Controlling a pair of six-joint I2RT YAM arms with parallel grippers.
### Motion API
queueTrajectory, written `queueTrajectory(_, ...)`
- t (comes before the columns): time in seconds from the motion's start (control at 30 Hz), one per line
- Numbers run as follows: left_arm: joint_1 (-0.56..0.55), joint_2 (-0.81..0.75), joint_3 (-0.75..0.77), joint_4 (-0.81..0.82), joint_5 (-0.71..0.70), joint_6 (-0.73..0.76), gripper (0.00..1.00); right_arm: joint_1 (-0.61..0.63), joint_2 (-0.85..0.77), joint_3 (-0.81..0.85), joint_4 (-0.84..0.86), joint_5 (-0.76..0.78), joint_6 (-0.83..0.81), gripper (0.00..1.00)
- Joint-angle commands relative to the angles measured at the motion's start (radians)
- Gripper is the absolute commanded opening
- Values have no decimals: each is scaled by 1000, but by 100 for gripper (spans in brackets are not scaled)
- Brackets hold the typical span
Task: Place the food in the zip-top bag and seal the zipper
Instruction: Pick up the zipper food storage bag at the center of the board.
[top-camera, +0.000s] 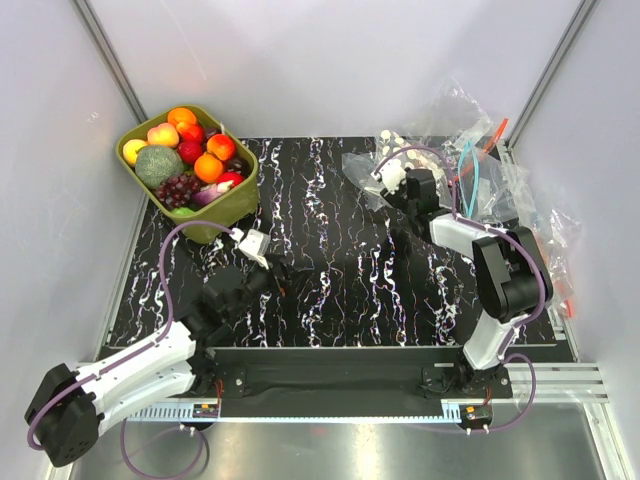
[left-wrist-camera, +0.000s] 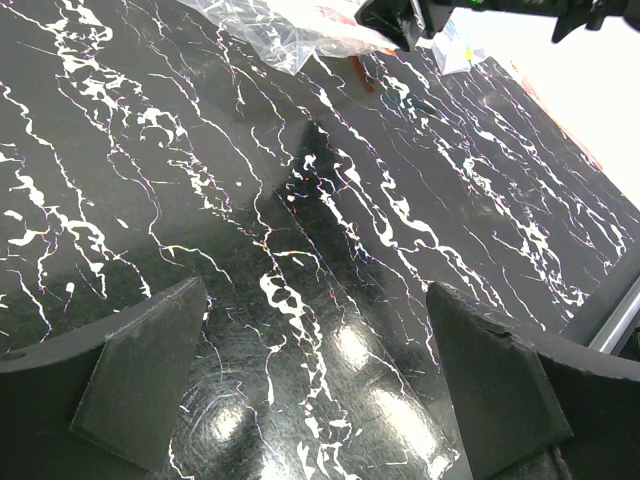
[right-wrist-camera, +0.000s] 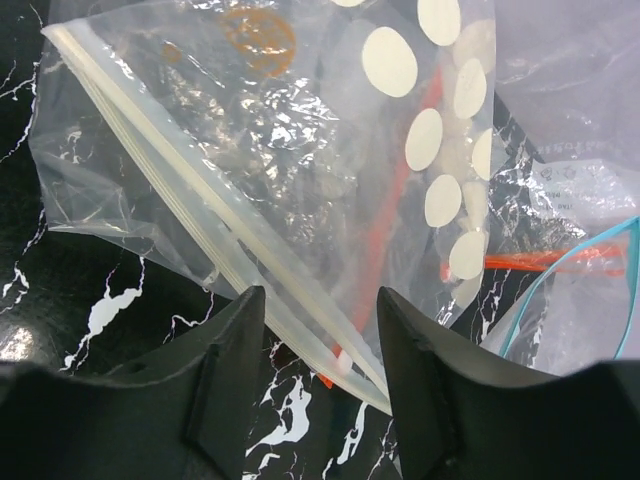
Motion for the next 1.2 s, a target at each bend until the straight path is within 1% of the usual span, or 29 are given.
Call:
queueTrajectory(0.0, -3, -15, 12, 82, 4, -3, 99, 24, 21, 43, 79, 85, -75, 55)
queueTrajectory(0.07, -5, -15, 14, 82, 4, -3, 99, 32, 42, 49, 96, 117, -95, 53)
queueTrajectory(0.27, -5, -13, 14, 80, 1, 2, 99, 41, 85, 68, 116, 165, -132, 53)
queueTrajectory(0.3, -3, -13, 15, 80, -1, 2, 99, 43, 89, 68, 122, 167, -136, 51)
queueTrajectory(0.4, -5, -13, 14, 81, -1, 4, 99, 44, 108, 78, 155, 216, -150, 40)
queueTrajectory(0.43, -3, -13, 14, 82, 1, 4, 99, 44, 125, 86, 159, 240, -152, 28)
queueTrajectory(0.5, -5, -13, 14, 81, 1, 4, 99, 44, 141, 108, 170, 266, -142, 14)
queueTrajectory(0.53, -3, -12, 15, 80, 1, 4, 99, 47, 144, 109, 190, 278, -136, 2)
queueTrajectory(0.6, -5, -12, 14, 79, -4, 5, 99, 49, 127, 98, 201, 276, -110, 0)
queueTrajectory(0.7, -5, -7, 18, 74, -8, 7, 99, 64, 73, 108, 147, 234, 7, 0)
queueTrajectory(0.73, -3, -4, 21, 73, -8, 7, 99, 79, 52, 121, 77, 239, 35, 0)
queueTrajectory(0.77, -3, -3, 23, 70, -10, 7, 99, 87, 43, 149, 45, 251, 66, 0)
queueTrajectory(0.8, -5, -1, 23, 67, -15, 7, 99, 96, 27, 161, 11, 262, 132, 0)
queueTrajectory(0.83, -5, 2, 26, 64, -16, 7, 99, 106, -2, 170, -69, 262, 172, 0)
queueTrajectory(0.87, -5, 4, 31, 61, -19, 7, 99, 119, -19, 192, -119, 244, 215, 0)
queueTrajectory(0.9, -3, 5, 32, 54, -24, 5, 99, 130, -36, 204, -166, 230, 311, 0)
queueTrajectory(0.93, -3, 7, 35, 51, -27, 1, 99, 139, -66, 215, -256, 223, 366, 0)
queueTrajectory(1.0, -3, 8, 41, 39, -37, -4, 99, 179, -92, 249, -360, 202, 478, 0)
queueTrajectory(1.07, -5, 16, 47, 28, -45, -9, 99, 214, -129, 270, -468, 207, 554, 0)
queueTrajectory(1.1, -5, 16, 47, 28, -45, -9, 99, 225, -144, 272, -503, 193, 625, 0)
queueTrajectory(1.17, -3, 14, 46, 34, -42, -12, 99, 248, -186, 270, -589, 155, 689, 0)
